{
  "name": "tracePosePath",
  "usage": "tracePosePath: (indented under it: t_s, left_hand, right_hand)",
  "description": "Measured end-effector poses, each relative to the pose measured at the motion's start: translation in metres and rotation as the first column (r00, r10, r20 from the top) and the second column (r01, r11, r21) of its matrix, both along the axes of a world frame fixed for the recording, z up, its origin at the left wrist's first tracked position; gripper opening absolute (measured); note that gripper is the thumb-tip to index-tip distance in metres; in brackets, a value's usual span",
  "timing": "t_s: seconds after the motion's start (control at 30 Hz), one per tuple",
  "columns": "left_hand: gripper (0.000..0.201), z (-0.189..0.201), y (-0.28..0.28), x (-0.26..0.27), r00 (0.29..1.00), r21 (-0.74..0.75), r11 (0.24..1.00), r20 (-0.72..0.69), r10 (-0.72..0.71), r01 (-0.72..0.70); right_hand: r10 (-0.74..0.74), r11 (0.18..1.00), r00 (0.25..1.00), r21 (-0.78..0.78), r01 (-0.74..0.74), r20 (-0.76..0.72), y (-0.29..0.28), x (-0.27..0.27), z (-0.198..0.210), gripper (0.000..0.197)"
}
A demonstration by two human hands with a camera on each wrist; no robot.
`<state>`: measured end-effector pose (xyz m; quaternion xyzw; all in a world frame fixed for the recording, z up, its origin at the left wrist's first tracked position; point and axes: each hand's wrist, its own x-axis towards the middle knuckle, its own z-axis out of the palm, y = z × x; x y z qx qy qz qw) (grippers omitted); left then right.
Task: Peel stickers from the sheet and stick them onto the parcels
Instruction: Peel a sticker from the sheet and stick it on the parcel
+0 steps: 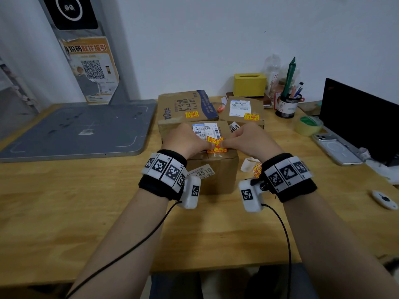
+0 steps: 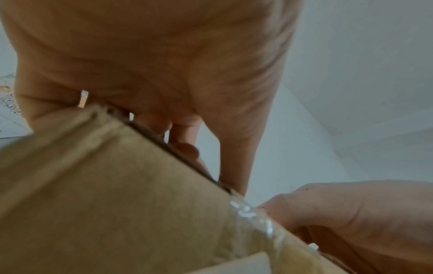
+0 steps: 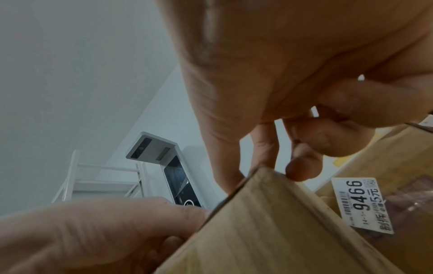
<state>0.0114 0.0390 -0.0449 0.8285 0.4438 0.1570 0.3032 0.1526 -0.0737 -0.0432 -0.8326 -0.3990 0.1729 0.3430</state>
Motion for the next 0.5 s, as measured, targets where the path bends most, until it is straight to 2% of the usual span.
tracePosePath:
  t_s: [0.23, 0.43, 0.5]
  left_hand:
    - [0.032, 0.005, -0.006, -0.004, 0.998, 0.059, 0.997, -0.053, -0.041, 0.045]
    - [0.03, 0.003, -0.007, -0.01, 0.999, 0.038, 0.998, -0.008, -0.049, 0.049]
    - [0.031, 0.0, -0.007, -0.013, 0.999, 0.019, 0.999, 0.033, -0.034, 0.034]
  right_hand:
    - [-0.008, 0.998, 0.988, -0.066, 0.018, 0.157, -0.001, -0.003, 0.001, 0.028]
    - [-0.059, 0.987, 0.945, -0.122, 0.103, 0.321, -0.006, -0.009, 0.006, 0.035]
    - [-0.064, 0.992, 0.941, -0.082, 0.096, 0.333, -0.01, -0.006, 0.006, 0.032]
